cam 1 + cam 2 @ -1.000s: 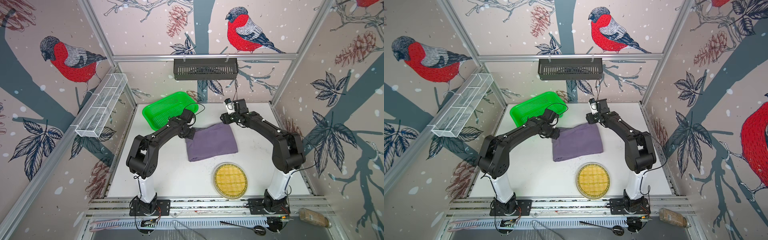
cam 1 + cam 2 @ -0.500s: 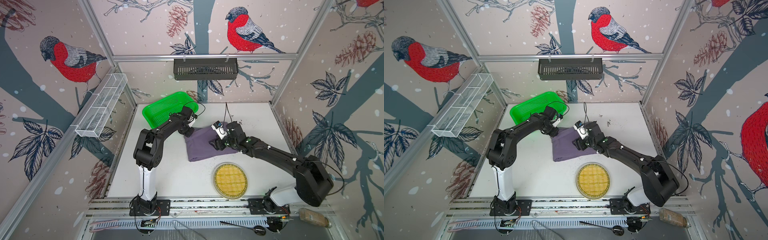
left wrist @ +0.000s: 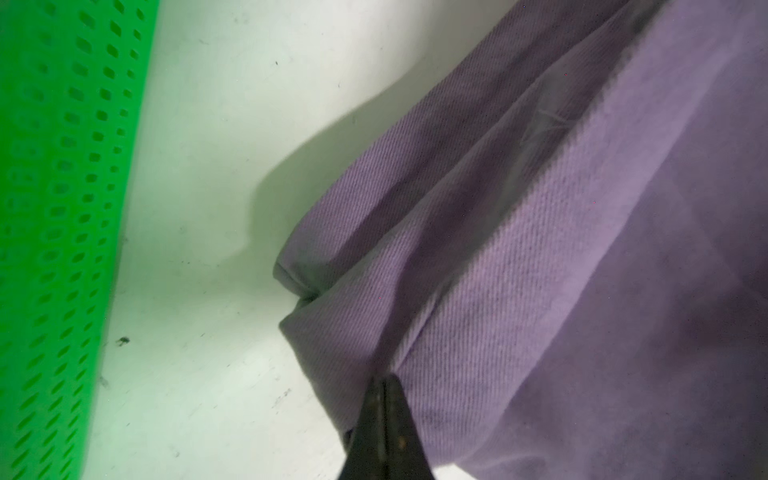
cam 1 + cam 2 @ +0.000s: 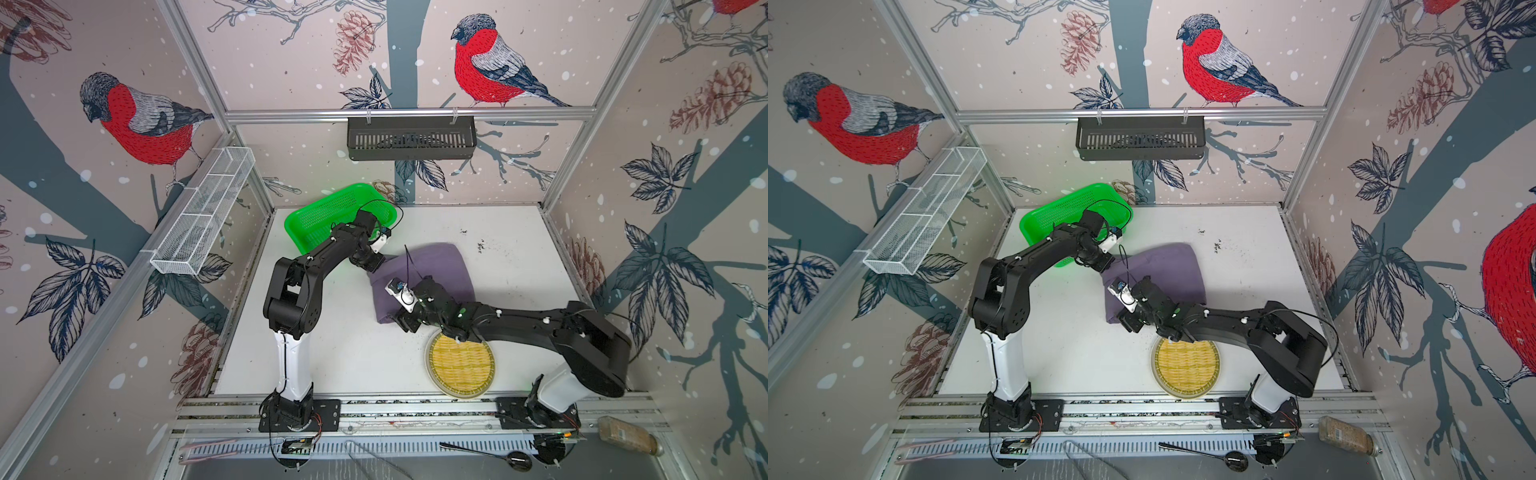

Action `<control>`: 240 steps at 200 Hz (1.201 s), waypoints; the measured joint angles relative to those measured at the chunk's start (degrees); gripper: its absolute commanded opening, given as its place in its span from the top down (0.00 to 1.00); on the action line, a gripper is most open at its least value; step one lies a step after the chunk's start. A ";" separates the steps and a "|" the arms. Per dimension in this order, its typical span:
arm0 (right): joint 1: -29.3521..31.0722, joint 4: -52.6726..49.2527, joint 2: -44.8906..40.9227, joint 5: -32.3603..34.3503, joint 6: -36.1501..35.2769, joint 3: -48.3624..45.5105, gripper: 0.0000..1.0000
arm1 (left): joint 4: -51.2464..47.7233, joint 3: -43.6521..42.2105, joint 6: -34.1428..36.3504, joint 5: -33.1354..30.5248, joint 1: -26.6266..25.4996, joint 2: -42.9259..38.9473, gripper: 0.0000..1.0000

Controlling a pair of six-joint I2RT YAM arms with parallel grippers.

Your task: Fold and stack the trousers

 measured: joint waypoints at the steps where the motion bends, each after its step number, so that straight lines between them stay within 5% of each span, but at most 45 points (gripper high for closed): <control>1: 0.09 0.04 0.17 0.09 -0.11 0.07 0.30 | 0.00 0.07 0.02 0.07 0.00 0.00 1.00; 75: 5.68 4.13 13.09 11.50 -8.22 5.79 0.29 | -2.27 3.02 0.15 2.78 1.97 1.11 1.00; 129: 6.67 4.48 16.09 19.47 -9.49 5.14 0.72 | -3.48 5.86 0.66 2.64 2.32 3.74 1.00; 159: 6.47 5.27 15.15 20.17 -9.05 4.35 0.87 | -3.91 7.43 1.18 2.38 2.43 4.50 1.00; 240: 6.91 6.43 5.68 17.70 -8.04 -2.97 0.93 | -5.11 13.44 2.36 -1.97 4.63 8.17 1.00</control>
